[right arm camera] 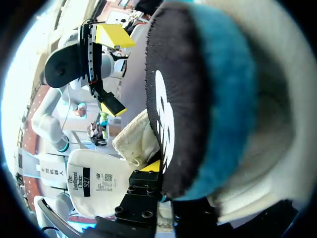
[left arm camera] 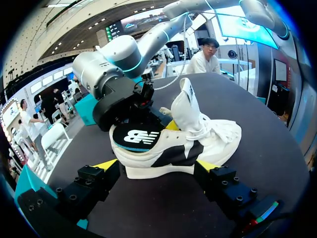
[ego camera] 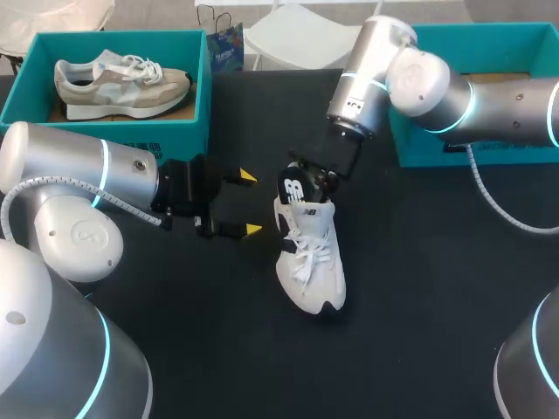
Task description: Take the shoe out of the shoebox, open the shoe tongue, remove and reinsert the insole, then place the shoe into the shoebox
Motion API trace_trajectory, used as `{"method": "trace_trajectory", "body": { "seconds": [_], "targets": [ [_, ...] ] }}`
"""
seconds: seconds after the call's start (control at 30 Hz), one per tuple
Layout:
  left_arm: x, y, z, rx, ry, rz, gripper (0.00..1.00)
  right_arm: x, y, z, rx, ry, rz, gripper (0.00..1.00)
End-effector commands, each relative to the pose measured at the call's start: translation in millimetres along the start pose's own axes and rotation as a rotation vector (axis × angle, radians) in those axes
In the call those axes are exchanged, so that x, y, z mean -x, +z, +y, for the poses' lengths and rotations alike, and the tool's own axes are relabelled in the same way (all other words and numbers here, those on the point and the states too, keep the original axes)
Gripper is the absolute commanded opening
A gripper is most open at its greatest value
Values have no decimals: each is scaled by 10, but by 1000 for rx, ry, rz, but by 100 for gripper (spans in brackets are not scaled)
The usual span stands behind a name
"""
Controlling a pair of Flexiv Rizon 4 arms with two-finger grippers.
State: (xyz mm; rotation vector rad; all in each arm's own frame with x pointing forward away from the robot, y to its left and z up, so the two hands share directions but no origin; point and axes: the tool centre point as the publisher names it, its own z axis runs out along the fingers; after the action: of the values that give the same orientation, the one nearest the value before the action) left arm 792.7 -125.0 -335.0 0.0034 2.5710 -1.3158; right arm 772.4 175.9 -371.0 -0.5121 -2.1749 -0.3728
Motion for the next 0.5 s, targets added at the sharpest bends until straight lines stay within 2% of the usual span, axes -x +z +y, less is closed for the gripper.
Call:
{"method": "trace_trajectory", "body": {
  "seconds": [0.03,0.27,0.37,0.4,0.43,0.47,0.5],
  "targets": [
    [9,9,-6,4,0,3,100,-86,-122,-5,15,-18,-60,40],
    [9,9,-6,4,0,3,100,-47,-240,119,12,-54,-91,42],
    [9,9,-6,4,0,3,100,-12,-283,163,9,-64,-97,38],
    [9,9,-6,4,0,3,100,2,-289,173,7,-68,-99,34],
    [9,9,-6,4,0,3,100,21,-288,179,3,-70,-96,24],
    [9,9,-6,4,0,3,100,38,-282,184,3,-71,-92,7],
    [9,9,-6,4,0,3,100,62,-265,182,-6,-68,-80,0]
  ]
}}
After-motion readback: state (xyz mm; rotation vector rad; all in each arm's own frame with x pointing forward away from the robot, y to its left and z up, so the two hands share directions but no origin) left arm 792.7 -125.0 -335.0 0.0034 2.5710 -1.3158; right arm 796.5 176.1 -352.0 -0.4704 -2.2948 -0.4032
